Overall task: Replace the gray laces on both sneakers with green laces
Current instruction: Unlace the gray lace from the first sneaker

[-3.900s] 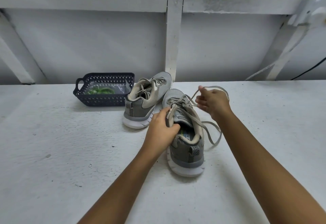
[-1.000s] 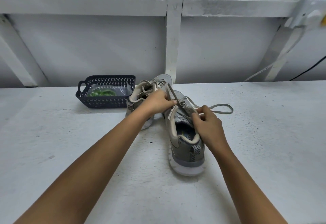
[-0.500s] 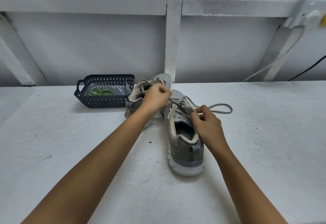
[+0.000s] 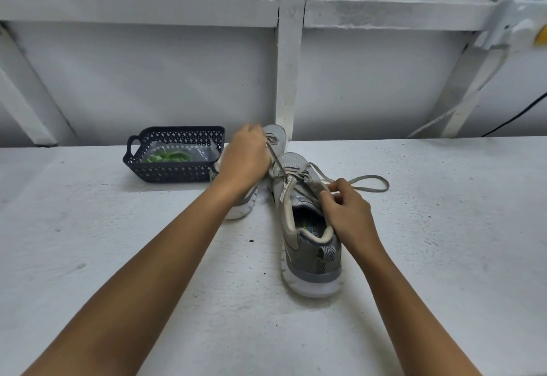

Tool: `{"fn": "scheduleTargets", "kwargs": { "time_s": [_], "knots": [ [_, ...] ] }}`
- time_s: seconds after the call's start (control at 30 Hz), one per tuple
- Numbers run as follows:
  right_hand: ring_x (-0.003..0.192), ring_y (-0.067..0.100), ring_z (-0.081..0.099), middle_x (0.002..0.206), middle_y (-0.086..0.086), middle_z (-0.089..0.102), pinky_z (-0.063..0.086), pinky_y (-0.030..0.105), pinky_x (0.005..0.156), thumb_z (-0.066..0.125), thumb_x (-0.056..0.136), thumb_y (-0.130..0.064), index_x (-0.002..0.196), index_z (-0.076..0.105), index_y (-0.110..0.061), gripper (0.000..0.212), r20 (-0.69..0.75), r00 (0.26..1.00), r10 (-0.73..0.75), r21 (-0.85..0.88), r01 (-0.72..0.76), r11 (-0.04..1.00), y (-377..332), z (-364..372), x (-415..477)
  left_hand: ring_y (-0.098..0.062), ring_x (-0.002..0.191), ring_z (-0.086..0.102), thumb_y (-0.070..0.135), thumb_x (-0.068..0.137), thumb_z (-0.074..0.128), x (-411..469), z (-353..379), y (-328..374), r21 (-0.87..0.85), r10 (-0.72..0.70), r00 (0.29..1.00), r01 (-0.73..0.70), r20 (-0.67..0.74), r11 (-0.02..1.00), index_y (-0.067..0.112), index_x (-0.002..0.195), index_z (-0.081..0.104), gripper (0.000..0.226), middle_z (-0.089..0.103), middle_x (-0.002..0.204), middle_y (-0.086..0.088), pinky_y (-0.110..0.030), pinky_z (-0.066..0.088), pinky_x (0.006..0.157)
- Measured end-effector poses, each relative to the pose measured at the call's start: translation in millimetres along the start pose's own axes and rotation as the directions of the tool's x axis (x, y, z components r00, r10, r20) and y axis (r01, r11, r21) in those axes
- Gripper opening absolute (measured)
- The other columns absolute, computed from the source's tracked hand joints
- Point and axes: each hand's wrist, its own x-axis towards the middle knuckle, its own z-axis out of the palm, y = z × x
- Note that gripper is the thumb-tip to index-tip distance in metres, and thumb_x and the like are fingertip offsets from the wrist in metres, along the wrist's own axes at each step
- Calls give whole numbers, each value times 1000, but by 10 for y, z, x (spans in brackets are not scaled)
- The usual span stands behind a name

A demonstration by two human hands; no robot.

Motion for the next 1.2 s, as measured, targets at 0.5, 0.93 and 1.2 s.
{"fn": "scheduleTargets", "kwargs": {
  "time_s": [0.5,0.93,1.2],
  "knots": [
    [69,9,56,85,0,66,40,19,61,52,91,-26,92,58,-17,11,1,1000,-3,1,3,1000,5,-2,6,-24,110,50,30,97,40,-93,113,-43,272,246,955,-284,165,920,13,110,59,28,56,116,-5,-40,37,89],
    [76,16,58,85,2,66,41,19,64,52,92,-27,92,58,-16,12,5,1000,-6,-7,6,1000,27,9,12,-40,122,45,22,83,61,-164,243,-116,227,405,889,-449,214,864,13,86,73,15,58,123,-17,-52,36,97],
    [73,11,57,85,0,66,40,16,62,53,91,-28,91,59,-17,13,6,1000,6,14,-6,1000,28,-1,16,-32,107,47,15,92,44,-108,145,-164,225,89,994,-72,-66,972,0,108,58,26,55,113,-17,-40,38,89]
  ]
}}
